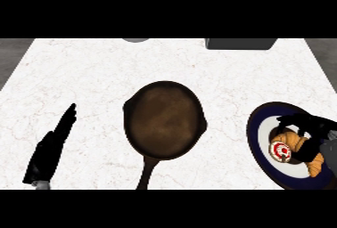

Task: Pick the croissant from the plate and place it in the pan

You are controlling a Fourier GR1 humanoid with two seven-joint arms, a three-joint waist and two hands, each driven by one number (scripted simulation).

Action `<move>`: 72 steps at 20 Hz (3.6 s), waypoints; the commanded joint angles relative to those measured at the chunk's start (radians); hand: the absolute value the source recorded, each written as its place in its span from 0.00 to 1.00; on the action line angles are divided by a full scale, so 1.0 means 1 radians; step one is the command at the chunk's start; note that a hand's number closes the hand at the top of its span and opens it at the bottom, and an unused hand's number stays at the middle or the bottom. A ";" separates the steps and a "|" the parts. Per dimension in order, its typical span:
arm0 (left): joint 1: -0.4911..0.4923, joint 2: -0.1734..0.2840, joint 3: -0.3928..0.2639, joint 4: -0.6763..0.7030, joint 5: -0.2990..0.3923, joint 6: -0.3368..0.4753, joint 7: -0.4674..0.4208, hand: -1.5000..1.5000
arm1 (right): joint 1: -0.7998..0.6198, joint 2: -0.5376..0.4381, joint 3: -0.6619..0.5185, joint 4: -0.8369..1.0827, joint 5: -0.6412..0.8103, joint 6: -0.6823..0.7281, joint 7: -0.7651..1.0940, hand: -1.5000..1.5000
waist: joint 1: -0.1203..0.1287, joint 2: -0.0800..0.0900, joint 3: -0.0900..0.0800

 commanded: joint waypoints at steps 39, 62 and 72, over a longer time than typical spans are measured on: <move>-0.032 -0.056 0.006 -0.005 -0.063 -0.013 0.038 0.50 | -0.243 0.568 0.191 -0.531 0.271 -0.688 0.587 1.00 | 0.011 0.011 0.012; -0.083 -0.070 -0.012 0.041 -0.067 -0.055 -0.015 0.50 | -0.472 0.571 0.300 0.322 -0.526 -1.113 0.366 0.00 | 0.103 0.037 0.015; -0.079 -0.059 0.008 0.029 -0.058 -0.065 0.008 0.50 | -0.598 0.571 0.215 0.369 -0.698 -1.475 0.122 0.00 | 0.081 0.031 0.014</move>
